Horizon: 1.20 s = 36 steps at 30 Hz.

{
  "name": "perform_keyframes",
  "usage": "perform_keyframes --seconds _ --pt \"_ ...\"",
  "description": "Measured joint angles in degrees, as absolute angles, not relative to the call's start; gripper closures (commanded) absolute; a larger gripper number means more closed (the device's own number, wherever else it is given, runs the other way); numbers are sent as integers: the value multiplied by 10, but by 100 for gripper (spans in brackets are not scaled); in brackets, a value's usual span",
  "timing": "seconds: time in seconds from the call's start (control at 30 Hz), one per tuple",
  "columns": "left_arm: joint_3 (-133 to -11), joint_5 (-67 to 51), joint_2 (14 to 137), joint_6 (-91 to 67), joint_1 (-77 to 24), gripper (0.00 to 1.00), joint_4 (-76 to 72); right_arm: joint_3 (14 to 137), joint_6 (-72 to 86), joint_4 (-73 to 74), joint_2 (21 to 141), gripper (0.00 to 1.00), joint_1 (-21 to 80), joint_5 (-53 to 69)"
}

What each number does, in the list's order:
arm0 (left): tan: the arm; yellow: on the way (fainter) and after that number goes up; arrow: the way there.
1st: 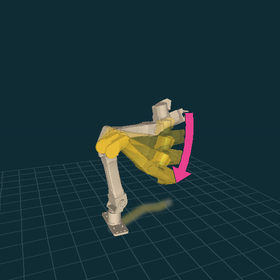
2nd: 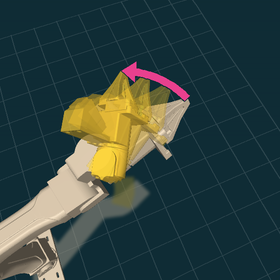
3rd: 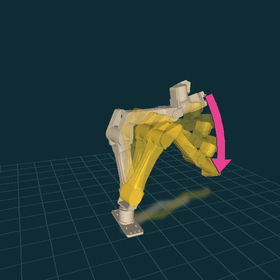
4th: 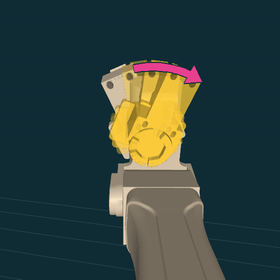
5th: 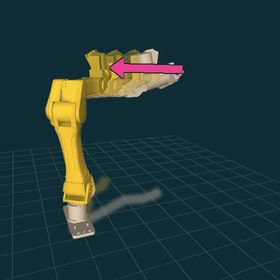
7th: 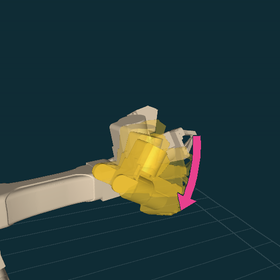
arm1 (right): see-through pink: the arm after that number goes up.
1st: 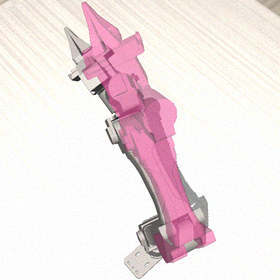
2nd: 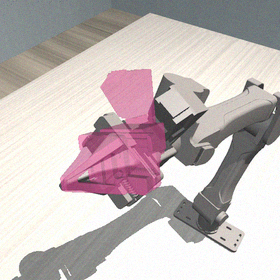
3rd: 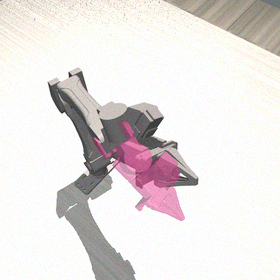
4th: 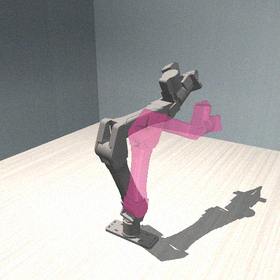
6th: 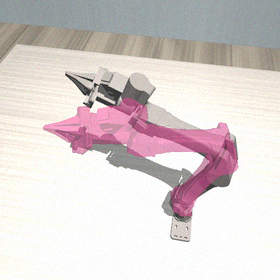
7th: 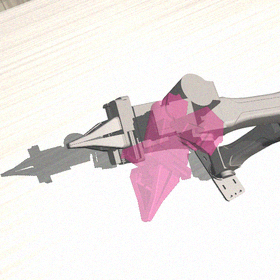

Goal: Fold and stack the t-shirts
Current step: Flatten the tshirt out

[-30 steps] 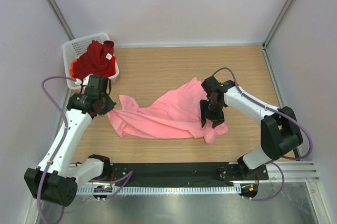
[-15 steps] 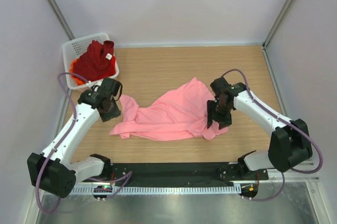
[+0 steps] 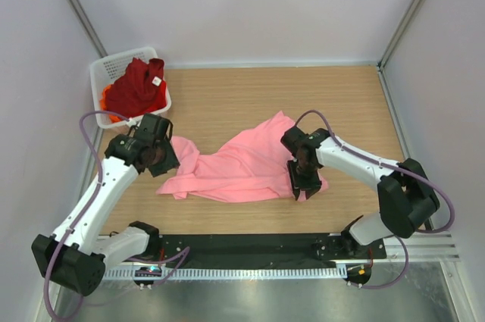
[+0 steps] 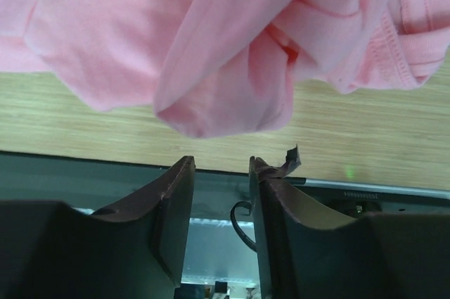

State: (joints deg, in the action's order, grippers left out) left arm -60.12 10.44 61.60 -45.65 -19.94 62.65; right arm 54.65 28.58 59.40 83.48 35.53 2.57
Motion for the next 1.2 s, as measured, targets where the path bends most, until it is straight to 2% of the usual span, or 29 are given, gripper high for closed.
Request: perform_keyframes --seconds 0.07,0.13,0.27,0.43,0.57,0.7,0.77,0.8,0.9,1.07,1.2 --pt "-594 93 608 -460 -200 64 624 547 288 588 851 64 356 15" --pt "-589 84 602 -461 -200 65 624 548 290 582 867 64 357 10" --pt "-587 74 589 -462 -200 65 624 552 298 570 887 54 366 11" --pt "-587 72 583 -461 -200 65 624 564 307 561 893 49 386 11" --pt "-587 70 583 -461 -200 64 623 566 313 557 898 49 393 1" --pt "-587 69 583 -460 -200 64 623 568 314 555 919 57 393 -36" --pt "-587 68 583 -460 -200 64 623 568 313 553 932 72 393 -57" --pt "-587 68 583 -460 -200 64 623 568 312 552 937 84 393 -66" --pt "-587 68 583 -460 -200 61 623 570 314 556 937 97 393 -92" --pt "-587 68 583 -460 -200 54 623 588 311 573 914 99 380 -122" --pt "-587 67 585 -460 -200 53 623 613 298 598 869 99 330 -128"
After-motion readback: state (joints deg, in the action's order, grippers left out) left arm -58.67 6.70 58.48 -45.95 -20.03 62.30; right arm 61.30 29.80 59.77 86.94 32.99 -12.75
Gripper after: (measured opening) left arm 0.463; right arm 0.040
